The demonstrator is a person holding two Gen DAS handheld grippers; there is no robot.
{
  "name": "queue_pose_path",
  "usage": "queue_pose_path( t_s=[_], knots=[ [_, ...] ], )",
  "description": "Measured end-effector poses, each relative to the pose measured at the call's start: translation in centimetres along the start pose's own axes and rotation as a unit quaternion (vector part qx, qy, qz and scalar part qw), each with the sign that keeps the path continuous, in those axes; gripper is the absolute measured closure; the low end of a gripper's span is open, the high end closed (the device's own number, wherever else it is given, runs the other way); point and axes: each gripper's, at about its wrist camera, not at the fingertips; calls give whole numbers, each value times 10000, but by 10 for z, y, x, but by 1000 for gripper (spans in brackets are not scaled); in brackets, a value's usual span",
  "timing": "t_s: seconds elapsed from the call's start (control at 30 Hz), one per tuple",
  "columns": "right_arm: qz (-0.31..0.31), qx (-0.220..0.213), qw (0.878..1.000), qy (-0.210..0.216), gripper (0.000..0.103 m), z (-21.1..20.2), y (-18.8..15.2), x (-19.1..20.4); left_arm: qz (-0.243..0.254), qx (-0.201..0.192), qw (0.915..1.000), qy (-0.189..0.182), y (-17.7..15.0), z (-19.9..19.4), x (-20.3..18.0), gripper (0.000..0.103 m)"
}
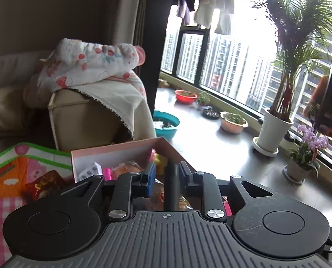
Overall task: Organize objects
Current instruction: 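Carry the orange cup into the pink box and open the right gripper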
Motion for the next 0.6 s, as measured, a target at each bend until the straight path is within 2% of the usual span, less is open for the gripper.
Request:
queue_pose_path(
  t_s=[0.13, 0.23, 0.37, 0.53, 0.57, 0.6],
  knots=[
    [140, -41, 9999, 20, 65, -1, 1, -10, -416, -406, 9983, -98, -6, -23, 16, 77],
    [282, -29, 9996, 62, 65, 3, 10, -18, -247, -557, 9981, 102, -23, -56, 23, 77],
    [421, -274, 9985, 204, 69, 7, 45, -23, 15, -405, 9984, 397, -60, -92, 31, 77],
    [890, -432, 9941, 440, 68, 33, 117, -27, -163, -110, 9977, 652, -92, -105, 46, 77],
    [939, -400, 9933, 534, 67, 39, 127, -27, -221, -30, 9974, 690, -97, -106, 51, 77],
    [963, -346, 9927, 639, 56, 47, 136, -27, -265, 24, 9970, 727, -102, -107, 55, 77]
  ],
)
Point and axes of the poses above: each gripper's, at about its wrist camera, not at the fingertips, and z roughly the way its jaws point, x to its left, y to its top, and after that the axes turned 9 degrees about -y, right-handed
